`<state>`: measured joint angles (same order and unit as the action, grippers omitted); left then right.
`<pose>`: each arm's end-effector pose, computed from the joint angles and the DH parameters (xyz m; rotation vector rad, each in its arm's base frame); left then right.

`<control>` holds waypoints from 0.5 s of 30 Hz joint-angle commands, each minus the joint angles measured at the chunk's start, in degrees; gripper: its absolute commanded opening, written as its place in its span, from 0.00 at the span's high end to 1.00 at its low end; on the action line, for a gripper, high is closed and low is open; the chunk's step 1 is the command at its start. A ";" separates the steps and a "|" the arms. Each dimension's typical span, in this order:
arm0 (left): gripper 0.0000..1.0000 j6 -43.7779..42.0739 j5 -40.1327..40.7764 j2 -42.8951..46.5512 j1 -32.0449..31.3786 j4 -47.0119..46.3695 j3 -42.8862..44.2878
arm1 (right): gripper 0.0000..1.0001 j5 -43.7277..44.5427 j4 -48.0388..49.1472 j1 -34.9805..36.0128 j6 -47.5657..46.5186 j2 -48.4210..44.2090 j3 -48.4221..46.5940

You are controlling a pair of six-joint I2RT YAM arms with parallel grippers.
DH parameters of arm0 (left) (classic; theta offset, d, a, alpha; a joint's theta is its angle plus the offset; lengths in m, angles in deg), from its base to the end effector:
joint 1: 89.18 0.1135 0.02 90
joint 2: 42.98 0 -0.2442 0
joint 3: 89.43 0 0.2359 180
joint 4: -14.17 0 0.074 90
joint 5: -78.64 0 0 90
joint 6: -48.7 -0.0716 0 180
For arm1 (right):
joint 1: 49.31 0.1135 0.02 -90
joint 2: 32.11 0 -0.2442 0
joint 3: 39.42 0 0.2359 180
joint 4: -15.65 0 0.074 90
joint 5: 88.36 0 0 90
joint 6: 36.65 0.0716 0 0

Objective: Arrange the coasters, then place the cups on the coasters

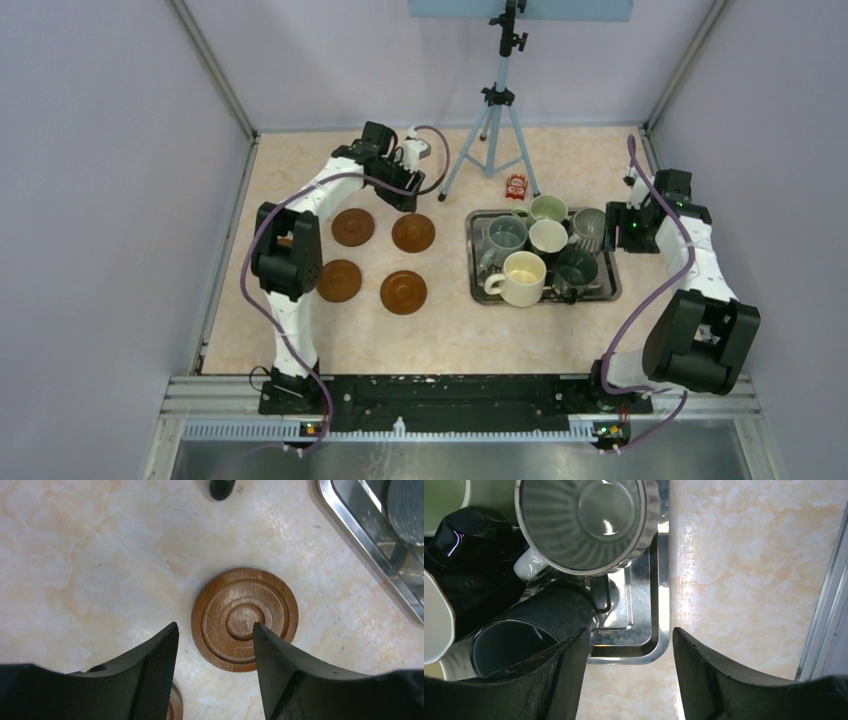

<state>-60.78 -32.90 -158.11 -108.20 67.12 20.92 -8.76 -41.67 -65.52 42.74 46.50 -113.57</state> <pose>0.4016 -0.1662 0.1960 0.9687 2.3504 -0.4799 0.2679 -0.0644 0.2073 0.0681 2.6206 0.0792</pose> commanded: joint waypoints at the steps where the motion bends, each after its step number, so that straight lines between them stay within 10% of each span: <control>1: 0.37 6.42 -0.91 -2.37 0.08 -5.50 4.97 | 0.38 -0.09 1.64 -0.44 0.50 -0.62 -1.95; 15: 0.37 7.24 -1.66 -10.70 -1.15 -6.00 7.99 | 0.38 0.31 1.81 -0.46 0.50 -0.32 -1.77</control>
<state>-54.25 -33.01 -168.15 -108.75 61.92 27.28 -8.69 -41.50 -65.52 42.72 46.50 -113.57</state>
